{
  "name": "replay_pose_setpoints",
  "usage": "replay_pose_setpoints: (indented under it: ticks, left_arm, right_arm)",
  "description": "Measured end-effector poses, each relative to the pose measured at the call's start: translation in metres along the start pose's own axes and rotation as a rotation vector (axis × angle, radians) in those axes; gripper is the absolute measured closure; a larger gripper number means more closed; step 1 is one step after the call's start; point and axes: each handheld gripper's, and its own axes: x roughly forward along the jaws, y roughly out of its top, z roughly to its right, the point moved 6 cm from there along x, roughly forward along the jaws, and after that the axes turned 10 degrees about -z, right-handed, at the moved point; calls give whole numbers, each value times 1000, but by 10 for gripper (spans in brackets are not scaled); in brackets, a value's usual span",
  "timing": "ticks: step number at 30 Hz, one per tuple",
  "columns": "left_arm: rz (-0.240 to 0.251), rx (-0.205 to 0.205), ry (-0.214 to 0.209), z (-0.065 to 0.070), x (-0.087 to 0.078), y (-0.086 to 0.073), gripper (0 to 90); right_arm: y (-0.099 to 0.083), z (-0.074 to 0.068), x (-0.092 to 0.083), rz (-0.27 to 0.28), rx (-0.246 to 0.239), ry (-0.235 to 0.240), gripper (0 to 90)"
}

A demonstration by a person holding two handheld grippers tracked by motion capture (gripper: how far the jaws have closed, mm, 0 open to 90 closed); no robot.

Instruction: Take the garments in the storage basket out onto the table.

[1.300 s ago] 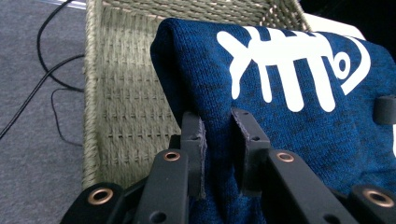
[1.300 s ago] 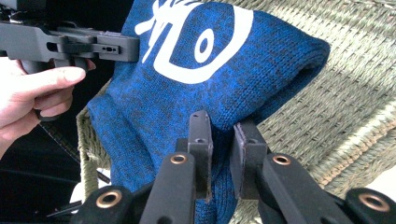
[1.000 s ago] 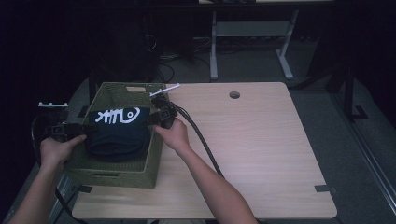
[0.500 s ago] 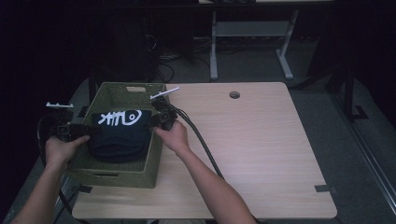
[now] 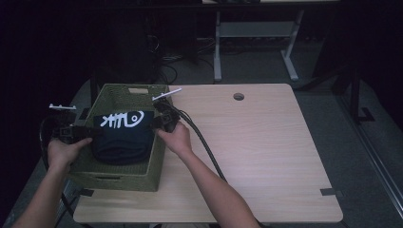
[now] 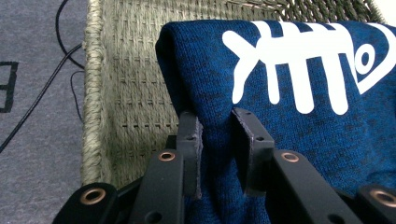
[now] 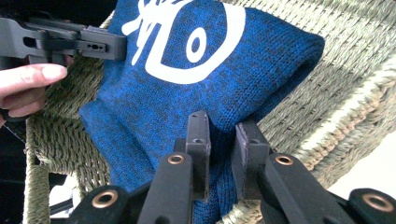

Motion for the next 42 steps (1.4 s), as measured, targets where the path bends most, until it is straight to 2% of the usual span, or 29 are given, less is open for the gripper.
replay_pose_setpoints:
  ticks: [11,14,17,20,21,24,31,42]
  left_arm:
    - [5,3,10,0,1,3,724]
    - [3,4,24,0,2,3,705]
    - [8,5,42,-1,2,4,650]
    - [26,3,43,0,0,5,625]
    - [30,4,54,0,-1,6,615]
    - [43,10,60,2,-3,9,599]
    - [54,17,42,5,-5,9,597]
    - [103,17,18,13,-16,4,583]
  right_arm:
    - [0,0,-1,-4,-9,-10,758]
    - [-1,-1,-2,-6,-13,-14,744]
    - [0,-2,-3,5,-9,-20,704]
    - [0,-2,-3,3,-9,-20,699]
    - [0,-2,-4,5,-11,-23,697]
    - [1,-3,-7,26,-19,-26,694]
    - [2,-3,-17,47,-17,-9,681]
    - [2,-4,-29,74,-22,27,649]
